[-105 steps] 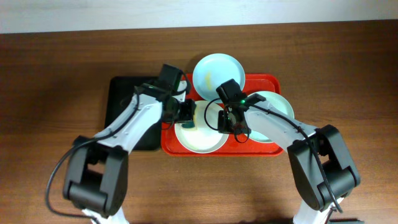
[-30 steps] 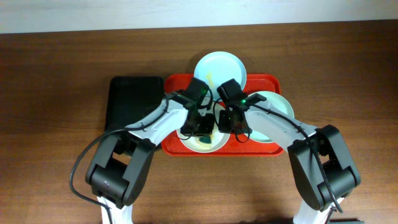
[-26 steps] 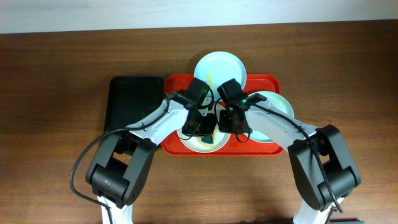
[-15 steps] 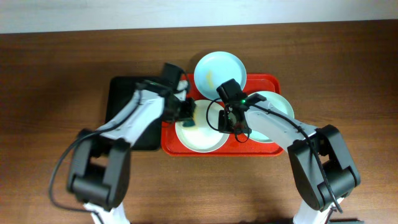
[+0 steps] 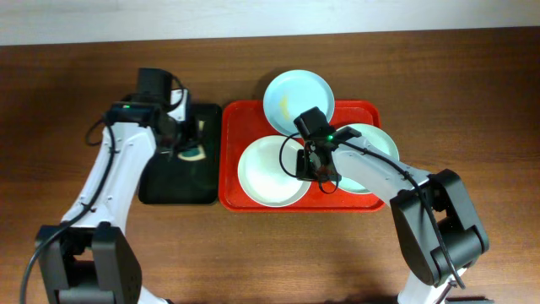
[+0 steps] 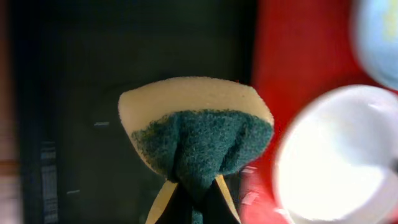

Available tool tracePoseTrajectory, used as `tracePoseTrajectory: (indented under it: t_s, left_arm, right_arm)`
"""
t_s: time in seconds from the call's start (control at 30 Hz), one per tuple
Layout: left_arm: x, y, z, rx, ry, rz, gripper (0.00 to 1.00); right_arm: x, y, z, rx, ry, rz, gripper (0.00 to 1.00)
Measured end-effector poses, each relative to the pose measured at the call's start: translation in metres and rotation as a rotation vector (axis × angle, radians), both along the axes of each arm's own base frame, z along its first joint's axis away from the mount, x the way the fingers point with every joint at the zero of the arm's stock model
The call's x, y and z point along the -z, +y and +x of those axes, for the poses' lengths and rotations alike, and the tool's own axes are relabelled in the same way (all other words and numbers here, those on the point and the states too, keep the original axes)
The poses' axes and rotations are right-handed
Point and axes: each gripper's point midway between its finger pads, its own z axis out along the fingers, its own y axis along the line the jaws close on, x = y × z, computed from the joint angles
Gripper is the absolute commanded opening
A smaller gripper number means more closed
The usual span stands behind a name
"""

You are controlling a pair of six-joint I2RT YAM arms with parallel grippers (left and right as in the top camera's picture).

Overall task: Clean dirty plates on tray and stack at the side
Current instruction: 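Lift the sponge and set it on the black tray with the left gripper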

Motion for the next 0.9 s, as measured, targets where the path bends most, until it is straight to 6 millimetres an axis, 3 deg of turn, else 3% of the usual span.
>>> tracePoseTrajectory:
  t_s: [0.17, 0.37, 0.53, 0.57, 0.67, 0.77, 0.8, 0.9]
  left_arm:
    - [0.011, 0.022, 0.008, -0.028, -0.019, 0.109, 0.00]
    - [0.059, 0.033, 0.008, -0.036, 0.055, 0.180, 0.00]
    - [0.084, 0.040, 0.004, -0.039, 0.120, 0.219, 0.00]
    - [0.088, 0.040, 0.003, -0.039, 0.129, 0.223, 0.07]
    - [0.095, 0.041, 0.002, -0.033, 0.149, 0.231, 0.14]
    - [0.098, 0.041, 0.001, -0.029, 0.156, 0.233, 0.66]
    - [0.098, 0.041, 0.001, -0.027, 0.157, 0.233, 0.72]
    - [0.099, 0.038, 0.000, -0.021, 0.161, 0.213, 0.71]
  right_arm:
    - [0.000, 0.000, 0.000, 0.000, 0.000, 0.000, 0.05]
    - [0.000, 0.000, 0.000, 0.000, 0.001, 0.000, 0.04]
    - [0.000, 0.000, 0.000, -0.001, 0.000, 0.000, 0.05]
    - [0.000, 0.000, 0.000, -0.001, 0.001, 0.000, 0.05]
    - [0.000, 0.000, 0.000, -0.001, 0.001, 0.000, 0.05]
    - [0.000, 0.000, 0.000, -0.001, 0.001, 0.000, 0.05]
    - [0.000, 0.000, 0.000, -0.001, 0.001, 0.000, 0.05]
    - [0.000, 0.000, 0.000, -0.001, 0.001, 0.000, 0.05]
